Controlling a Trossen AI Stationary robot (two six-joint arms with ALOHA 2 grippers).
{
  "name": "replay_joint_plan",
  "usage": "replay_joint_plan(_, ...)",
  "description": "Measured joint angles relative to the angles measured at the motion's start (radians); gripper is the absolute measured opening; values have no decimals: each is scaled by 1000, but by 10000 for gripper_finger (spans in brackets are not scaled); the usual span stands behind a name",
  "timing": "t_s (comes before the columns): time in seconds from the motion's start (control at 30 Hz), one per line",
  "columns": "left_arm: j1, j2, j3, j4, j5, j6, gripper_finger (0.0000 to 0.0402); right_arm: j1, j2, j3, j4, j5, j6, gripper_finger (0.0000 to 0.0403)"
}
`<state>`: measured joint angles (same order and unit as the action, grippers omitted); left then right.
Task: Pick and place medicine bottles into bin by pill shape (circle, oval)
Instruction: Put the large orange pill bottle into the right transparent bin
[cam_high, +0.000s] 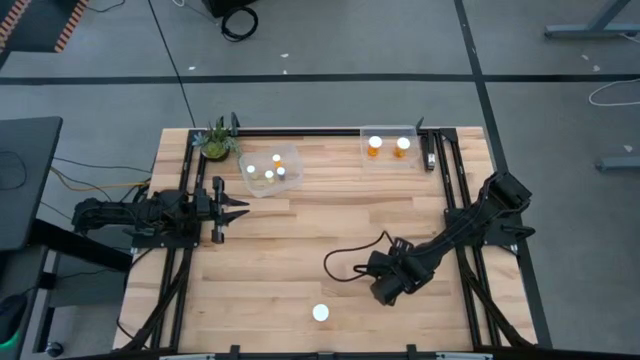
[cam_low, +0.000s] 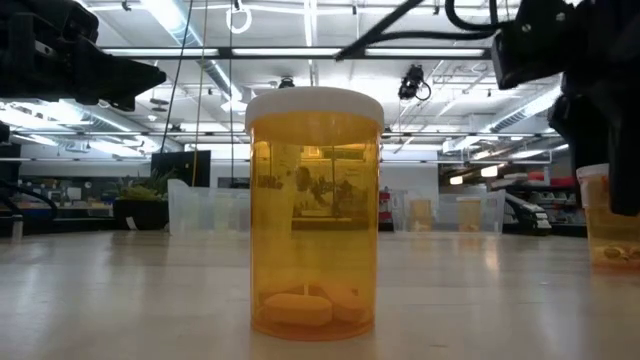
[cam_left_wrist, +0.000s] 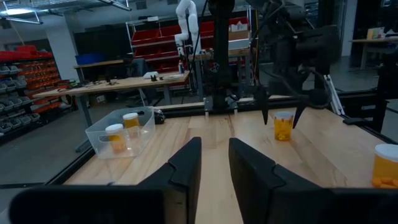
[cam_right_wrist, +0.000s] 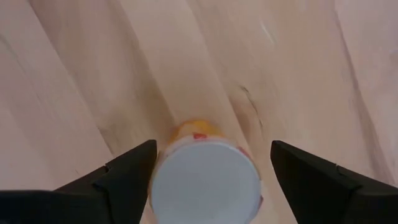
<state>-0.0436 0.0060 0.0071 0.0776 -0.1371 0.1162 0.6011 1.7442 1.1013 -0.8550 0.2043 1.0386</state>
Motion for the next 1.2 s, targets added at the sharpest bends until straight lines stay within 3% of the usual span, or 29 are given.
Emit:
replay_joint_plan(0.53, 0, 0, 0, 0, 0, 0, 88, -33, -1, -18, -32, -68, -38, 221)
replay_joint_plan(0.87, 0, 0, 0, 0, 0, 0, 94, -183, -1, 56, -247, -40, -185, 231)
replay_joint_plan(1.2, 0, 0, 0, 0, 0, 0, 89, -406, -1, 118, -486, 116, -331, 227)
